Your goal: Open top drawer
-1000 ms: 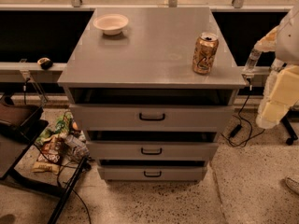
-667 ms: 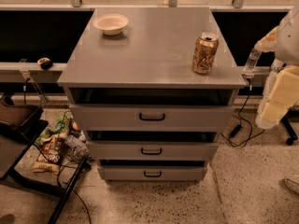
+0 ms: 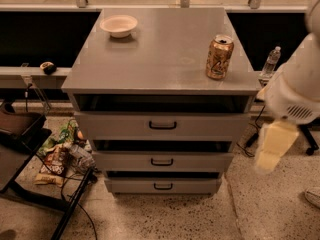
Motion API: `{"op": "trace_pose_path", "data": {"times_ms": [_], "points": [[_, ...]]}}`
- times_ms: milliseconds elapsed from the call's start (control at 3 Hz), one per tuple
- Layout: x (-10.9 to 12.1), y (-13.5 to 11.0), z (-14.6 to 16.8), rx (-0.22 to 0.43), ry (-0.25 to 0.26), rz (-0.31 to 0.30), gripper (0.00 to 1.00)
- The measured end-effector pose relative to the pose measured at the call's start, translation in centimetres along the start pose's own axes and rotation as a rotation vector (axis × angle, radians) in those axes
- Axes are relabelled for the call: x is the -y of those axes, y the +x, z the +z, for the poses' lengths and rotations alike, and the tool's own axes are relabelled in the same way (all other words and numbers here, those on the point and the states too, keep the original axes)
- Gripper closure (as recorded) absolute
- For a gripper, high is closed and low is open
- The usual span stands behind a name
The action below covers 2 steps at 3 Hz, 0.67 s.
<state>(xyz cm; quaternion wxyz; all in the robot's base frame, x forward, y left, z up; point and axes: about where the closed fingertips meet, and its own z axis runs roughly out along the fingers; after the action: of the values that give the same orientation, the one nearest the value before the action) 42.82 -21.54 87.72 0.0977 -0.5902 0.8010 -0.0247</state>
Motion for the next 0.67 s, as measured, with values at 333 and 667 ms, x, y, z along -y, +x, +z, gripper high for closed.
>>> {"op": "trace_pose_path", "data": {"times_ms": [333,667], "points": [[-1.2,1.0,6.4,-0.025,-0.040,0.005,0.00],[-0.7,0.8,11.5,-0.013,-0.036,-0.025,0.00]]}}
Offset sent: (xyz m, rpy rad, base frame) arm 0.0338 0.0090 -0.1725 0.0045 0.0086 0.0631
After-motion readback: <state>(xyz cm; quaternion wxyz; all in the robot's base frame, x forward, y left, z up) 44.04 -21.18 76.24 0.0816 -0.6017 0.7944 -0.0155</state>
